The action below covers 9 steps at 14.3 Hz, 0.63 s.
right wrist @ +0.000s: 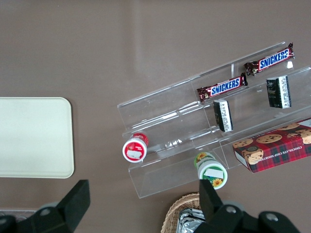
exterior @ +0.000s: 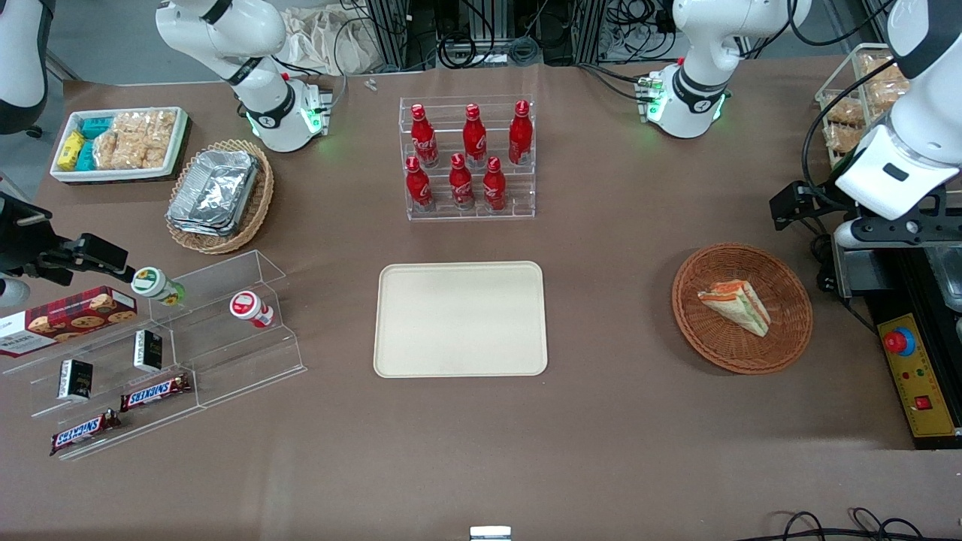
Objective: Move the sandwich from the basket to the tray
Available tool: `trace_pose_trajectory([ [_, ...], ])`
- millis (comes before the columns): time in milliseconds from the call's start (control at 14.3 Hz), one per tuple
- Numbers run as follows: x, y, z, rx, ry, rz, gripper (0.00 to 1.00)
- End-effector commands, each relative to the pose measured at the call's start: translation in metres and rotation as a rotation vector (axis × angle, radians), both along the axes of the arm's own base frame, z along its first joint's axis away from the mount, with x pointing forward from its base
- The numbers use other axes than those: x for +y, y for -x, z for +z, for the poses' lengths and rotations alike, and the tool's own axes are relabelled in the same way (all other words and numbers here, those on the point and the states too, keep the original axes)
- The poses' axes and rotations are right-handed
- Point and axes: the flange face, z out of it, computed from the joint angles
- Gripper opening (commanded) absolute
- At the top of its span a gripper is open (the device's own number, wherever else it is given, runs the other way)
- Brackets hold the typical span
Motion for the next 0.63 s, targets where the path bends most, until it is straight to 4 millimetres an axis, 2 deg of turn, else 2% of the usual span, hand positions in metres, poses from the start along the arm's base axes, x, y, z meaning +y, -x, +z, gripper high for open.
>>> trace_pose_trajectory([
  [0, -0.002, -0.001, 0.007, 0.003, -0.005, 0.002, 1.0],
  [349, 0.001, -0.001, 0.003, 0.017, -0.006, 0.018, 1.0],
  [558, 0.008, -0.005, -0.008, 0.044, -0.006, 0.035, 1.0],
])
